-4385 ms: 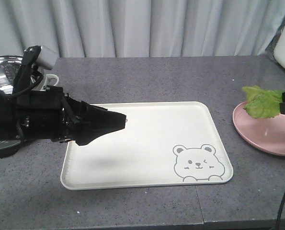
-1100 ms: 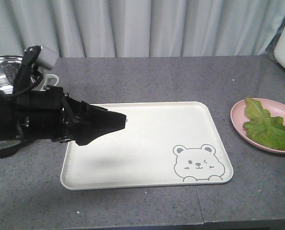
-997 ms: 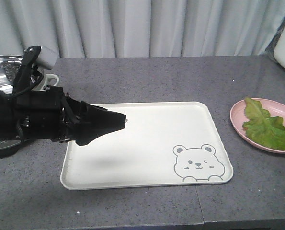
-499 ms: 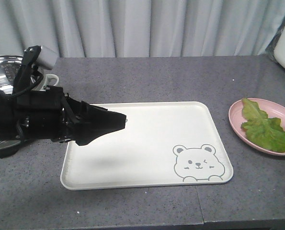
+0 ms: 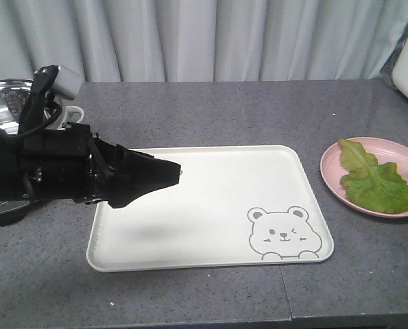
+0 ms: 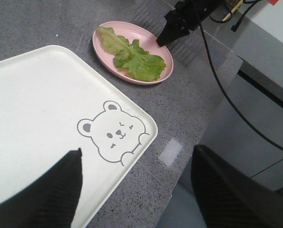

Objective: Transfer vegetables to tray and serve
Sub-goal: 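Slide the pink plate onto the bear tray with the right gripper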

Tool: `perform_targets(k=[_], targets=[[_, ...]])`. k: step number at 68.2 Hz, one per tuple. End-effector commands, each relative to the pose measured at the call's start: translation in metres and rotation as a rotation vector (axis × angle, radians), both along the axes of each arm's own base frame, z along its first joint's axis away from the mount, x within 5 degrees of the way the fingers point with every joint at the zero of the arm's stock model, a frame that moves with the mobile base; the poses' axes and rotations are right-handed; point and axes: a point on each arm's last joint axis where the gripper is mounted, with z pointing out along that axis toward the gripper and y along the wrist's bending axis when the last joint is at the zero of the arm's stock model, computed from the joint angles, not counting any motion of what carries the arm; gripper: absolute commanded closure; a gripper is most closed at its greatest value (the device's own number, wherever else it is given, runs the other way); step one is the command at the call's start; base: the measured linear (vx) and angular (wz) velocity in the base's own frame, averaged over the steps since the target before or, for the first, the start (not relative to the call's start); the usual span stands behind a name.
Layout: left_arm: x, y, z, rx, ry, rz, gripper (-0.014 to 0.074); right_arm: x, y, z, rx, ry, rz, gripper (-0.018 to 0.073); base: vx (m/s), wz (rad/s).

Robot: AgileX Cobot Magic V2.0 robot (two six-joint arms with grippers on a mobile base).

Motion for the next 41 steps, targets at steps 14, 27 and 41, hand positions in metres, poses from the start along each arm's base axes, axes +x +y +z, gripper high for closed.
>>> perform_targets(k=[14,27,41], targets=[[-0.004,-0.001,0.016,-0.072,-0.021,0.004,0.0114,0.005,0.018,0.060,0.117,-0.200,0.048,0.0564,0.00,0.00],[-0.004,-0.001,0.016,-0.072,-0.021,0.004,0.0114,0.006,0.030,0.067,0.120,-0.223,0.091,0.0564,0.00,0.00],[-0.004,-0.001,0.016,-0.071,-0.021,0.007,0.0114,0.007,0.046,0.078,0.152,-0.265,0.128,0.0564,0.00,0.00]])
